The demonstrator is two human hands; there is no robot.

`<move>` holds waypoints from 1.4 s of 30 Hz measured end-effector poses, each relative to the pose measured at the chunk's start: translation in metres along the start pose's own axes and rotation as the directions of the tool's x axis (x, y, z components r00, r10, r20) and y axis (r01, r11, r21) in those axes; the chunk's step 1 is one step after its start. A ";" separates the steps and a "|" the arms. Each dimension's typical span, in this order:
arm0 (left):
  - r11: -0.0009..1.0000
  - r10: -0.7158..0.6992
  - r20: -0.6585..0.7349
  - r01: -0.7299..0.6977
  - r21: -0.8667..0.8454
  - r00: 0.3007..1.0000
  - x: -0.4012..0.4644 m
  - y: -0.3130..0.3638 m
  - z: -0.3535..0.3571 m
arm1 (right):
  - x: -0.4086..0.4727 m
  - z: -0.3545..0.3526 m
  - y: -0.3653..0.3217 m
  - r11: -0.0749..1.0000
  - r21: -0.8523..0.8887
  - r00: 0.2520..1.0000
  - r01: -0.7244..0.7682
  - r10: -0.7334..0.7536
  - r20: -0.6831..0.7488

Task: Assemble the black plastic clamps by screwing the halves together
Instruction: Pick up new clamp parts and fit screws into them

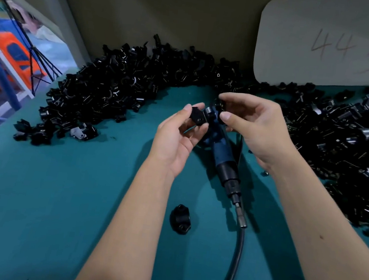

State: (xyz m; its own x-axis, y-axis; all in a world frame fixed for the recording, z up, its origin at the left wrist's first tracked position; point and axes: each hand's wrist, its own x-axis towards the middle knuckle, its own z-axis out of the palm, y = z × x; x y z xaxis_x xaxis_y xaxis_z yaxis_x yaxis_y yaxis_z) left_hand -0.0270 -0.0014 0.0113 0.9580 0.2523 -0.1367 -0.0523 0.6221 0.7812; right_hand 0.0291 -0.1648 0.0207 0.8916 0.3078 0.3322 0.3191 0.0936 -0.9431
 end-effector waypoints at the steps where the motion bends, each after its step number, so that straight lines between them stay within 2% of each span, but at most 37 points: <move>1: 1.000 -0.001 0.013 0.002 -0.030 1.000 0.000 0.000 -0.001 | -0.001 -0.001 0.001 1.000 -0.003 1.000 0.006 -0.006 0.001; 4: 0.997 0.022 0.030 -0.019 -0.079 0.999 0.003 -0.001 -0.002 | -0.001 -0.005 0.004 1.000 -0.010 1.000 0.018 -0.018 -0.010; 8: 0.997 0.056 0.052 -0.052 -0.064 0.997 0.005 -0.002 -0.002 | -0.002 -0.006 0.002 1.000 0.012 0.999 -0.021 0.021 -0.043; 15: 0.998 0.056 0.093 -0.054 -0.023 0.994 0.001 -0.006 0.001 | -0.004 -0.003 -0.006 0.934 0.306 0.980 -0.183 0.197 -0.016; 21: 0.995 0.072 0.139 -0.080 0.052 0.988 0.001 -0.007 0.001 | -0.002 0.000 -0.003 0.879 0.404 0.940 -0.252 0.322 -0.114; 25: 0.975 0.110 0.076 -0.123 0.187 0.991 0.002 -0.011 0.005 | -0.002 -0.001 -0.002 0.785 0.567 0.936 -0.251 0.345 -0.064; 27: 0.978 0.098 0.070 -0.110 0.180 0.993 0.002 -0.012 0.004 | -0.002 -0.001 -0.002 0.758 0.596 0.940 -0.266 0.341 -0.014; 31: 0.997 0.025 0.170 -0.037 0.069 0.985 0.003 -0.008 0.002 | -0.001 0.001 0.000 0.801 0.558 0.952 -0.218 0.300 -0.060; 34: 0.980 0.067 0.221 -0.106 0.170 0.973 0.002 -0.010 0.000 | 0.000 0.001 0.001 0.847 0.498 0.966 -0.185 0.251 -0.067; 37: 0.942 0.122 0.248 -0.191 0.277 0.961 0.000 -0.014 -0.001 | -0.001 0.001 0.001 0.929 0.336 0.983 -0.153 0.176 -0.041; 40: 0.945 0.145 0.250 -0.209 0.252 0.957 0.000 -0.016 0.002 | -0.002 0.003 0.003 0.980 0.163 0.993 -0.116 0.115 0.013; 42: 0.951 0.155 0.222 -0.207 0.231 0.963 0.000 -0.015 0.002 | -0.003 0.005 0.005 0.982 0.144 0.992 -0.123 0.116 0.053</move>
State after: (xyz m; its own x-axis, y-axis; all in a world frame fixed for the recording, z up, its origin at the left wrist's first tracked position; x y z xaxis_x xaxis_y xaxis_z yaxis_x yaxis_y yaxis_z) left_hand -0.0257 -0.0126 0.0011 0.9766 0.1750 0.1249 -0.1826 0.3682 0.9116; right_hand 0.0261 -0.1609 0.0150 0.9042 0.3667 0.2190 0.1575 0.1904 -0.9690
